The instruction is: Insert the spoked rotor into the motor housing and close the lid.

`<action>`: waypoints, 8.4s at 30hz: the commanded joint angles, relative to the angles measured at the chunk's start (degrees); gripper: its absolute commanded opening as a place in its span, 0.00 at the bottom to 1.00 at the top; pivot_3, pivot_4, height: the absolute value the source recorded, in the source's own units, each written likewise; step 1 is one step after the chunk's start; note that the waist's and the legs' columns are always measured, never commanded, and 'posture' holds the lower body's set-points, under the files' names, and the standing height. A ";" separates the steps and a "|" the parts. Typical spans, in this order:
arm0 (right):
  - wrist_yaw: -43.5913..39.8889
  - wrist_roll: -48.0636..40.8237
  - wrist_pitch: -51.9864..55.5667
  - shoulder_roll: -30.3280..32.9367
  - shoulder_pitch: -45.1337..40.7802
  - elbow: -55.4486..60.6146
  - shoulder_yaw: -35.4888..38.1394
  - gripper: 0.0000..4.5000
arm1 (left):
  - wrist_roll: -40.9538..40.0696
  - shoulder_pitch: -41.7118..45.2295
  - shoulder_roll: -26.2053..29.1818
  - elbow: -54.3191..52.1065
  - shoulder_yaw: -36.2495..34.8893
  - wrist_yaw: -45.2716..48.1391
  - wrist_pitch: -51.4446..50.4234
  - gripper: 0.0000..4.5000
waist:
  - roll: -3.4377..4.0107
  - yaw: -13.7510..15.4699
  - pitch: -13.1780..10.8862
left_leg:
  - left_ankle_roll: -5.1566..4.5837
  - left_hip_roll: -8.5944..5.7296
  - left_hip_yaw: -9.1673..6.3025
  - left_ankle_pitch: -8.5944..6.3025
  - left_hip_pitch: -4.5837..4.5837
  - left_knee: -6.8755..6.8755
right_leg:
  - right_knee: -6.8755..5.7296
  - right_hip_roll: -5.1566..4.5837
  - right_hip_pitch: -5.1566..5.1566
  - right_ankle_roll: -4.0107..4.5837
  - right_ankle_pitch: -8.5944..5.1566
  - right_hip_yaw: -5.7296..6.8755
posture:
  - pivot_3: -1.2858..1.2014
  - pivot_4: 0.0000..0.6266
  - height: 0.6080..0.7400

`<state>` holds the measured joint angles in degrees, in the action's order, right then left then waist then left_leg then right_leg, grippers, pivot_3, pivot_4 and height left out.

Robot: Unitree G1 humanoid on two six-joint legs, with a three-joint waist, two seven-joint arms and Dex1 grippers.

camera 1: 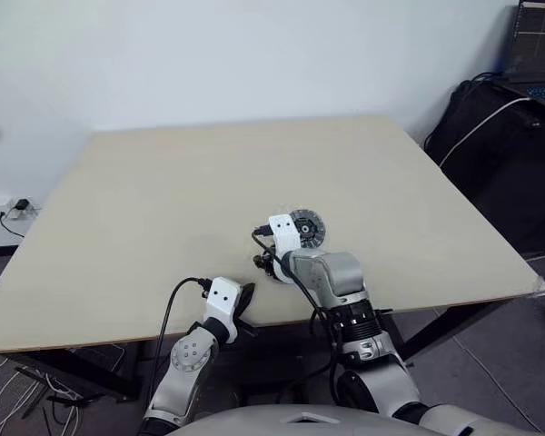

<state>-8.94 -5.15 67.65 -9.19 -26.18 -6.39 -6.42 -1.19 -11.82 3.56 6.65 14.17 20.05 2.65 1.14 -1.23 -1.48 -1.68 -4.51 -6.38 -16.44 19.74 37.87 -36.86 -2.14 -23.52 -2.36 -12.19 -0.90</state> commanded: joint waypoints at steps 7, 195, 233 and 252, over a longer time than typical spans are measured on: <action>-14.40 -2.55 -9.68 12.50 -3.74 15.84 -12.26 0.49 | -0.40 1.67 -0.23 -1.38 0.42 0.45 0.21 0.00 | 0.00 0.43 -0.01 | -0.05 -0.02 -0.07 -0.33 0.25 -0.09 | 0.13 -0.03 -0.23 0.28 -0.18 0.01 | 0.52 0.00 1.00; -29.55 -0.37 -44.54 31.52 14.29 10.91 -4.10 0.43 | -0.50 3.50 2.07 -1.80 0.91 4.27 -2.35 0.00 | -0.75 2.08 -0.17 | -0.15 0.09 0.35 -0.35 0.01 0.08 | 0.09 0.00 0.24 0.30 -0.09 -0.08 | 0.52 0.00 1.00; -31.69 2.36 -50.60 27.87 5.89 -11.12 -6.00 0.80 | -0.44 2.09 2.01 -2.74 0.18 2.59 -1.48 0.00 | -0.74 2.40 -0.16 | -0.15 0.08 0.38 -0.35 -0.01 0.09 | 0.06 -0.01 0.22 0.32 -0.06 -0.14 | 0.52 0.00 1.00; -32.94 2.10 -46.29 29.34 7.28 -7.23 -7.03 0.71 | -0.44 2.65 1.93 -1.90 0.31 3.08 -1.30 0.00 | -0.72 3.03 -0.15 | -0.16 0.05 0.38 -0.35 0.01 0.09 | 0.09 -0.03 0.23 0.32 -0.07 -0.12 | 0.52 0.00 1.00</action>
<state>-41.41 -3.33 20.73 19.76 -18.35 -15.01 -13.23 -1.19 -9.70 5.69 6.63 14.31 23.02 0.31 0.42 1.79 -1.62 -1.85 -4.45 -6.00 -16.79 19.75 37.96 -36.77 -2.17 -23.29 -2.04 -12.25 -1.03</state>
